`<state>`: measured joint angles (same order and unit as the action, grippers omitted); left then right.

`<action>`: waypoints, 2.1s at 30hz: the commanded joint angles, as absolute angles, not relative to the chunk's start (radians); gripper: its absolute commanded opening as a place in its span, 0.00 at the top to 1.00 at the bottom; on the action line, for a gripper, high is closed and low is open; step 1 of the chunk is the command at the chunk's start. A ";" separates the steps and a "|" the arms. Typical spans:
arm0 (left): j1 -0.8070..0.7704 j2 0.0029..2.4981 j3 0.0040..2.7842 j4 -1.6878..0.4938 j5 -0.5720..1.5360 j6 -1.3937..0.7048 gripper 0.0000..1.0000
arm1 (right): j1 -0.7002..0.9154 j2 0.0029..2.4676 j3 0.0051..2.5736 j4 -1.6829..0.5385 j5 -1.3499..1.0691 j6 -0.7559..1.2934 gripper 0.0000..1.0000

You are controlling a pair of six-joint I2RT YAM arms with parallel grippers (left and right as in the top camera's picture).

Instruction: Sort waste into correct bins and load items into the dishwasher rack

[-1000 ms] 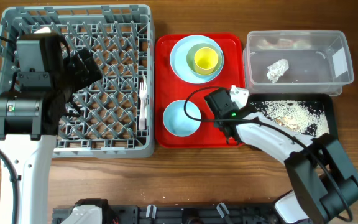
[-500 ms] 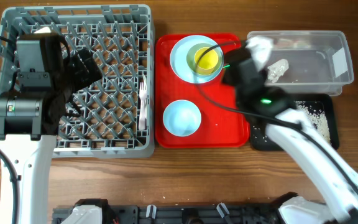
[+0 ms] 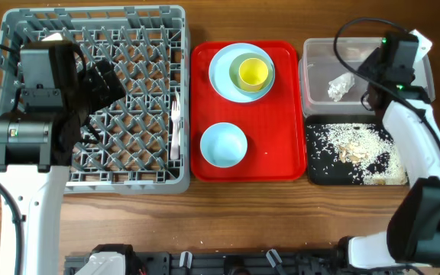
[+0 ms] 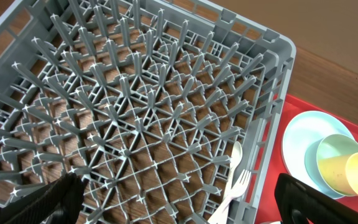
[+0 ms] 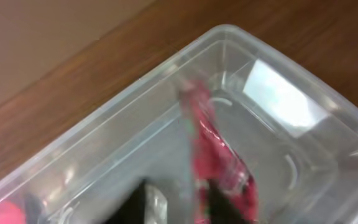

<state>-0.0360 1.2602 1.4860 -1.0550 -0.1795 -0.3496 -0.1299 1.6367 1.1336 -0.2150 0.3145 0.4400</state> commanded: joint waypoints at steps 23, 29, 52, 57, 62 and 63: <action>-0.030 1.257 1.492 -1.052 -0.192 -0.347 0.00 | -0.155 0.716 1.141 -0.890 -0.209 0.315 0.00; -0.030 1.257 1.492 -1.053 -0.192 -0.347 0.00 | -0.155 0.736 1.137 -0.999 -0.209 0.317 0.00; -0.030 1.257 1.492 -1.053 -0.192 -0.347 0.00 | -0.155 1.031 1.137 -1.007 -0.209 0.317 0.00; -0.030 1.257 1.492 -1.053 -0.192 -0.347 0.00 | -0.155 1.211 1.137 -1.007 -0.209 0.317 0.00; -0.030 1.257 1.492 -1.053 -0.192 -0.347 0.00 | -0.155 1.377 1.137 -0.976 -0.209 0.317 0.00; -0.030 1.257 1.492 -1.053 -0.192 -0.347 0.00 | -0.155 1.370 1.137 -0.960 -0.209 0.317 0.00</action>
<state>-0.0360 1.2602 1.4860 -1.0546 -0.1795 -0.3496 -0.1532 1.3643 1.1378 -0.9901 -0.2264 0.3267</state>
